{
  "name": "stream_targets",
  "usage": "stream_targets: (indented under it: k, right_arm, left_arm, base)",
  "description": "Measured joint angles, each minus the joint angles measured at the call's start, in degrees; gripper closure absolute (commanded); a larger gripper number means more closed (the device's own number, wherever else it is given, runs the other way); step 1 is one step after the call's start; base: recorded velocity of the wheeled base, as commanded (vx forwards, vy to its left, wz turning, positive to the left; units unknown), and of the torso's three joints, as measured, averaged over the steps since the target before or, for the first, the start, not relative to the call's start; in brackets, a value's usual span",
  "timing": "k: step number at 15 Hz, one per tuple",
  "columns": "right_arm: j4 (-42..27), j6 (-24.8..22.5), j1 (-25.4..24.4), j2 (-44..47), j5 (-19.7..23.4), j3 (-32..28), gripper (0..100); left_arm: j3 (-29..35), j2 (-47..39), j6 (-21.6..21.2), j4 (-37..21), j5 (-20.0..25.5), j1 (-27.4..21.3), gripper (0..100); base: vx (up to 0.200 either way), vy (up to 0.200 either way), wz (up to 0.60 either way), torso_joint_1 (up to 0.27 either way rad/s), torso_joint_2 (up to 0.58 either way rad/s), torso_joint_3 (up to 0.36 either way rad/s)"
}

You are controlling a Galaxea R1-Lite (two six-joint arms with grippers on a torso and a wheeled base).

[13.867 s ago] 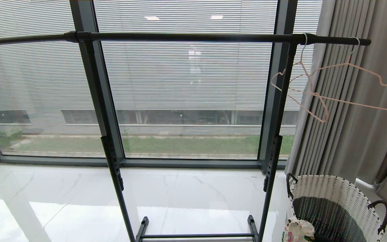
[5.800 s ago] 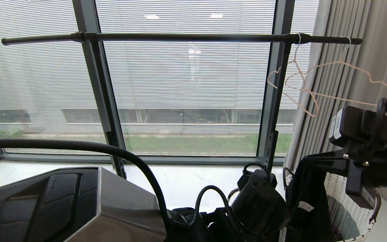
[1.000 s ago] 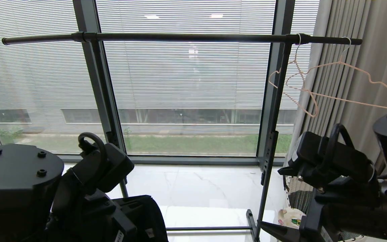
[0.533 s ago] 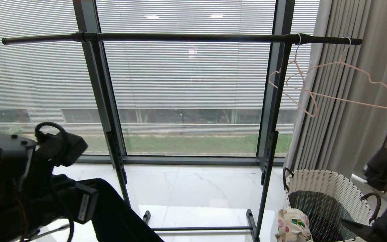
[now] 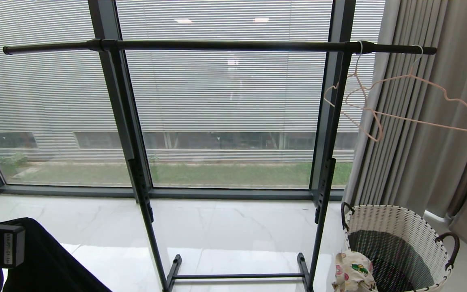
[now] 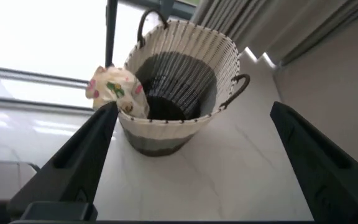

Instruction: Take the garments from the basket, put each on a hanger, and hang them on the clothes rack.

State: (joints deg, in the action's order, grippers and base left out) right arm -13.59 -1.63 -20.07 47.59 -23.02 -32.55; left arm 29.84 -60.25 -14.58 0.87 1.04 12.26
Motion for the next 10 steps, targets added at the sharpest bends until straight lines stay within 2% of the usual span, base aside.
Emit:
stream_targets:
  k: [1,3,8,10]
  right_arm:
    - [2.2,2.3,2.3,0.7,0.4,0.3,0]
    - [3.5,3.8,7.0,2.0,0.9,1.0,0]
    - [3.9,-1.5,9.0,3.1,1.0,2.3,0]
    - [3.9,-2.2,9.0,3.2,1.0,2.4,0]
  left_arm:
    - [-0.1,0.4,0.0,0.0,0.0,0.4,100]
    - [-0.5,1.2,-0.2,0.0,0.0,0.6,100]
    - [-4.7,4.7,-3.6,0.0,0.2,0.5,100]
    - [-5.5,5.7,-3.7,0.0,0.3,0.5,100]
  base:
    - [0.0,0.0,0.0,0.0,0.0,0.0]
    - [0.0,0.0,0.0,0.0,0.0,0.0]
    - [0.0,0.0,0.0,0.0,0.0,0.0]
    - [0.0,-0.2,0.0,0.002,0.0,0.005]
